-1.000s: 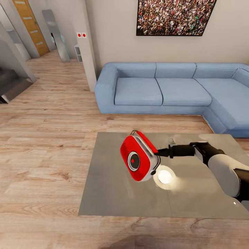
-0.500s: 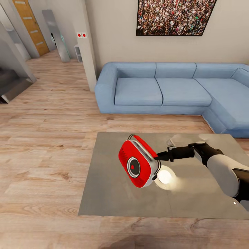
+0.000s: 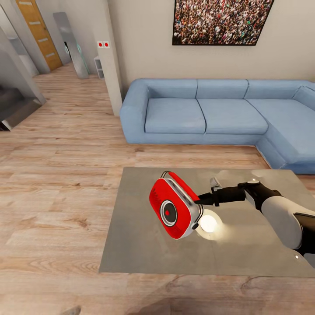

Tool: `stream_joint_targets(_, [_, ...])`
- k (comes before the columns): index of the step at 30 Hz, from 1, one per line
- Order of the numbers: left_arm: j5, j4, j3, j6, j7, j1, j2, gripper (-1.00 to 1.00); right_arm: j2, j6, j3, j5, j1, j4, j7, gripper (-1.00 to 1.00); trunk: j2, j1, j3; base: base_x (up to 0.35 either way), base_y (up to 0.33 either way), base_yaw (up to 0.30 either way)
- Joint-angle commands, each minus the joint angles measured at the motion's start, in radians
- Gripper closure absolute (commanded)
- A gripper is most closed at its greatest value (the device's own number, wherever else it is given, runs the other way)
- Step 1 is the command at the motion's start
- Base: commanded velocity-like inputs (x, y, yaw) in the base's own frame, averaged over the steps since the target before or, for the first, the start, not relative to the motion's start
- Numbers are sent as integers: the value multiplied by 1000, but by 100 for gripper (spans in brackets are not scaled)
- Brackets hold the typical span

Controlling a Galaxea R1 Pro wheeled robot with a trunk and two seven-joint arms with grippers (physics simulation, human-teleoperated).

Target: Turn on the radio receiver that's on the table in the living room.

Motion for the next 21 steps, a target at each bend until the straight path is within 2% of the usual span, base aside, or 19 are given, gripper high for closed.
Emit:
stream_joint_targets(1, [0, -20, -3, 26, 0, 0, -1, 100, 0, -1, -19, -1, 0, 0, 0, 100, 0, 0, 0, 0, 0, 0])
stream_joint_targets(4, [1, -169, -11, 218, -12, 0, -6, 100, 0, -1, -19, -1, 0, 0, -1, 100, 0, 0, 0, 0, 0, 0])
stream_joint_targets(10, [15, -578, -19, 578, -32, 0, -11, 100, 0, -1, -19, 0, 0, 0, -3, 100, 0, 0, 0, 0, 0, 0])
stream_joint_targets(11, [17, -621, -30, 622, -46, -3, -14, 100, 0, -1, -19, 1, -1, 0, -3, 100, 0, 0, 0, 0, 0, 0])
stream_joint_targets(12, [17, -654, -58, 664, -86, -18, -22, 100, 0, -1, -19, 1, 0, 0, -3, 100, 0, 0, 0, 0, 0, 0])
stream_joint_targets(13, [13, -670, -90, 688, -140, -36, -35, 100, -1, -1, -19, 2, 0, 0, -4, 100, 0, 0, 0, 0, 0, 0])
stream_joint_targets(16, [8, -684, -152, 707, -235, -63, -67, 100, -1, -2, -19, 2, 0, 0, -9, 100, 0, 0, 0, 0, 0, 0])
stream_joint_targets(18, [1, -684, -190, 712, -268, -85, -90, 100, -1, -2, -19, 3, 0, 0, -10, 100, 0, 0, 0, 0, 0, 0])
stream_joint_targets(21, [-35, -673, -223, 729, -286, -137, -130, 100, -1, -3, -19, 3, 0, 0, -11, 100, 0, 0, 0, 0, 0, 0])
